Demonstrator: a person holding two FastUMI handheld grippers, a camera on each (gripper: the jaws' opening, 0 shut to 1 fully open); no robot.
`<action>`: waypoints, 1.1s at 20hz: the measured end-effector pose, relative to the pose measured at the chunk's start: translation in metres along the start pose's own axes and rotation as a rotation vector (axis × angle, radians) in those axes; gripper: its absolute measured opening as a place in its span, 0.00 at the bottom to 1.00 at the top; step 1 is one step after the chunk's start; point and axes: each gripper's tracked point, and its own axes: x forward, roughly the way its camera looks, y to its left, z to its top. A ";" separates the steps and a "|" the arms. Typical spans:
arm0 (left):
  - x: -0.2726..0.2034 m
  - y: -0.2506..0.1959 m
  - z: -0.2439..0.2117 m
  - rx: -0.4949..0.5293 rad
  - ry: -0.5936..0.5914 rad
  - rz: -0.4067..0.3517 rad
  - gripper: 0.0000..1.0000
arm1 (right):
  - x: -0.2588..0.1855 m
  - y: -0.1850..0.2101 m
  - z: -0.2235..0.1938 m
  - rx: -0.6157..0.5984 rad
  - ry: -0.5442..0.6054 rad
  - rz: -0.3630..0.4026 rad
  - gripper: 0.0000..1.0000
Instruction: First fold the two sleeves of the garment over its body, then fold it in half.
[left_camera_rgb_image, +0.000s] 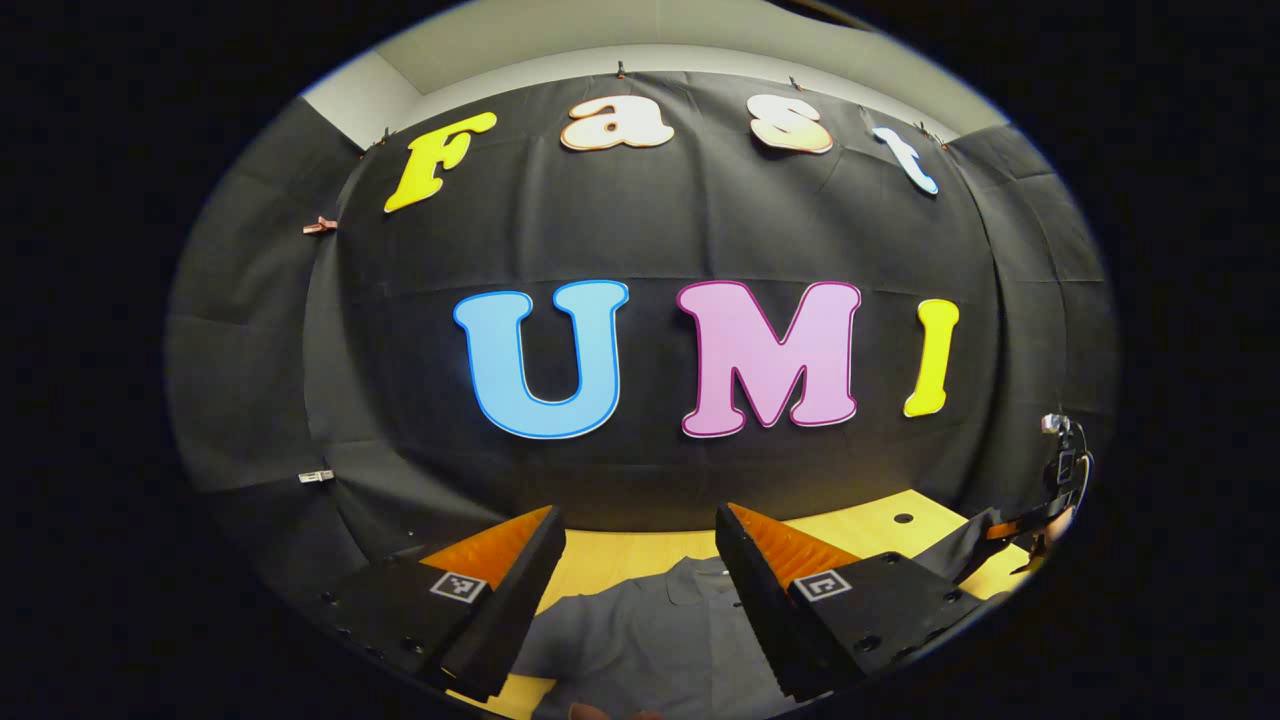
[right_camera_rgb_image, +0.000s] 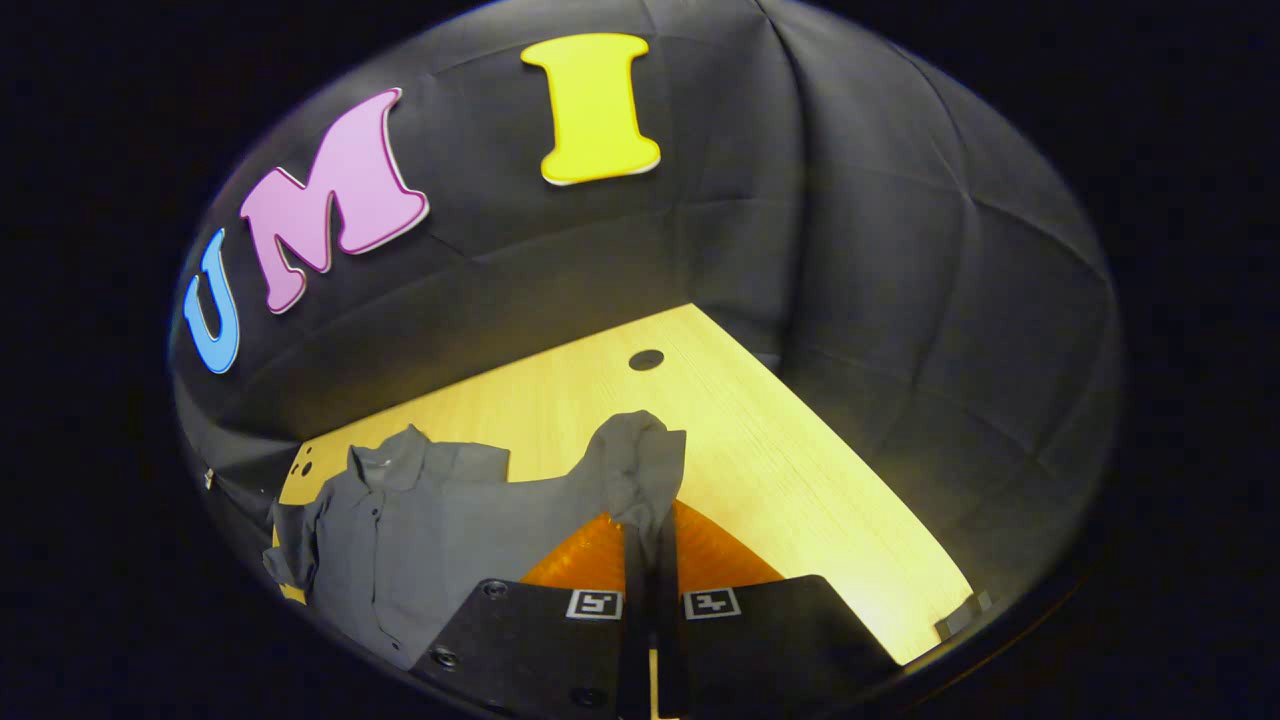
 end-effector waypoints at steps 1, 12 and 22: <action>0.002 0.010 -0.003 -0.008 -0.003 -0.006 0.95 | -0.011 0.011 0.005 -0.002 -0.022 0.001 0.07; 0.021 0.121 -0.035 -0.075 -0.003 -0.011 0.95 | -0.086 0.171 0.031 -0.047 -0.164 0.156 0.08; 0.030 0.211 -0.082 -0.094 0.024 0.029 0.96 | -0.090 0.328 -0.026 -0.120 -0.102 0.321 0.07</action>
